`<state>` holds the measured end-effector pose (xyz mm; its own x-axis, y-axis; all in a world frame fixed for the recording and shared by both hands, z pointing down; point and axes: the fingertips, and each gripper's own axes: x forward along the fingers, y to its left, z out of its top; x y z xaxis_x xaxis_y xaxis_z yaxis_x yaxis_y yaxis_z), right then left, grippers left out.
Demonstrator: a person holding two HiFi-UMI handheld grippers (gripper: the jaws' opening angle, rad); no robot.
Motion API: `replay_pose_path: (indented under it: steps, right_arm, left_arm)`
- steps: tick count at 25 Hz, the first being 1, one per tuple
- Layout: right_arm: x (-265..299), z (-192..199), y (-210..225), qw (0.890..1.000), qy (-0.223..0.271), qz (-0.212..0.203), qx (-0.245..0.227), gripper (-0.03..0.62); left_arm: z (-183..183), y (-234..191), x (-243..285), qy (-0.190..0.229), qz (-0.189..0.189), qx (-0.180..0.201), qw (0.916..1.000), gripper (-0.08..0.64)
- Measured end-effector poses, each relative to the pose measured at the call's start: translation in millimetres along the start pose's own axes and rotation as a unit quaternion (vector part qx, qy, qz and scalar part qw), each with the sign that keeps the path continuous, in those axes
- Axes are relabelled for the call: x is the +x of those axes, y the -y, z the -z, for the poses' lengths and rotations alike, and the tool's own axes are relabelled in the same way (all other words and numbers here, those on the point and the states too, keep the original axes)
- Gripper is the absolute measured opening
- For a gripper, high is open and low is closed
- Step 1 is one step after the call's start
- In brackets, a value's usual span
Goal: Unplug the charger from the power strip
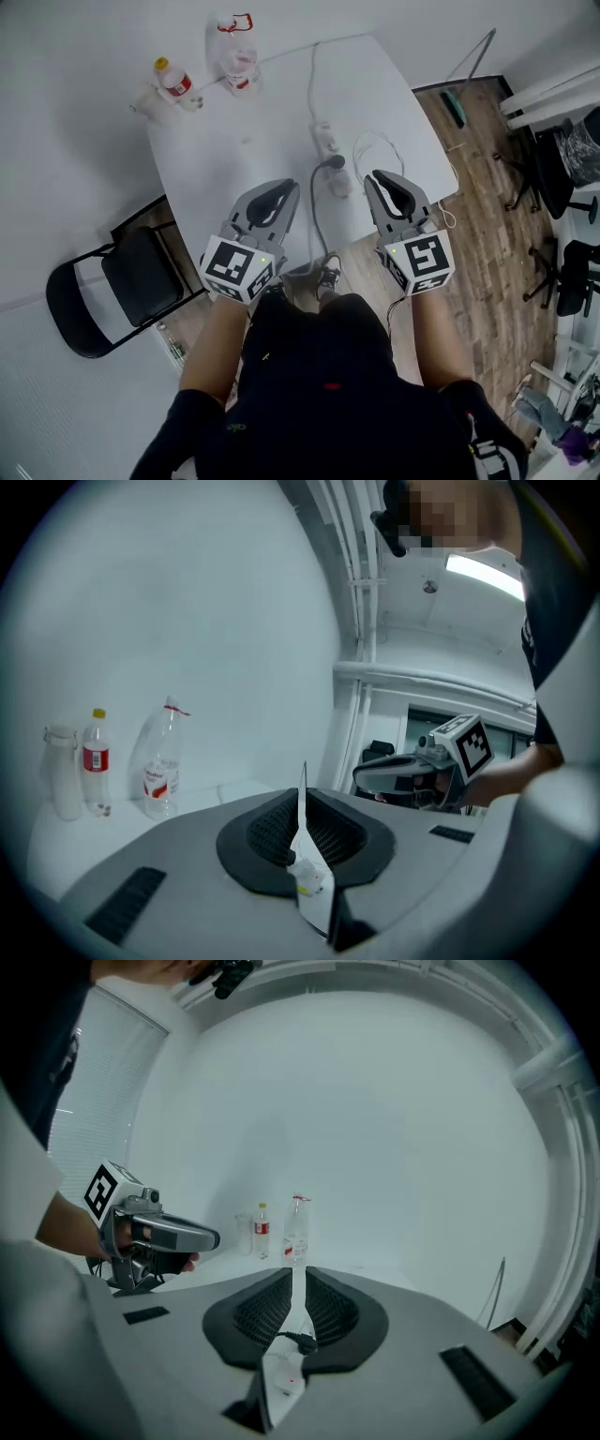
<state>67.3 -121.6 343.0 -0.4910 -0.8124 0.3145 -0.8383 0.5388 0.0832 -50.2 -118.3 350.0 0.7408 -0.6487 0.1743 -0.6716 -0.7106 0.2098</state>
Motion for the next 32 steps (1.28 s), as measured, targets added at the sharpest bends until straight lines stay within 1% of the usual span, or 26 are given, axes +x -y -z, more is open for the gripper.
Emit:
replay_pose_path:
  steps: [3,6,11,12,14,15,19,23,27,32]
  right_arm:
    - [27.9,18.1,17.3,1.000,-0.018,-0.024,-0.006,0.041]
    - [58.0,39.6,33.2,0.999,-0.040,-0.033,-0.008,0.041]
    - [104.6,80.9,36.0,0.995,-0.085,-0.050,-0.007,0.043]
    - [112.0,89.3,34.1,0.994,-0.094,-0.057,-0.004,0.052]
    - [124.9,105.3,30.1,0.991,-0.111,-0.076,-0.001,0.120]
    - [130.5,112.4,29.3,0.989,-0.119,-0.085,-0.001,0.138]
    - [151.0,131.9,35.1,0.986,-0.142,-0.092,-0.004,0.149]
    - [167.8,144.3,29.9,0.983,-0.162,-0.090,-0.009,0.150]
    - [177.6,157.0,32.1,0.980,-0.187,-0.067,0.014,0.149]
    - [181.7,157.4,37.1,0.980,-0.189,-0.051,0.035,0.144]
  left_arm:
    - [29.0,1.3,33.8,-0.030,0.005,0.016,0.9994,0.043]
    - [61.2,3.3,66.2,-0.061,0.020,0.025,0.9976,0.043]
    - [110.9,7.8,105.0,-0.095,0.039,0.029,0.9943,0.043]
    - [120.3,7.5,111.5,-0.100,0.042,0.028,0.9937,0.043]
    - [135.4,6.3,122.3,-0.108,0.047,0.022,0.9928,0.043]
    - [141.0,6.0,126.5,-0.113,0.050,0.019,0.9922,0.043]
    - [156.2,4.3,137.7,-0.126,0.054,0.013,0.9905,0.043]
    - [159.4,2.6,139.5,-0.127,0.055,0.012,0.9903,0.043]
    - [168.0,5.0,141.2,-0.147,0.061,0.027,0.9870,0.043]
    - [171.8,4.7,142.2,-0.155,0.060,0.033,0.9856,0.041]
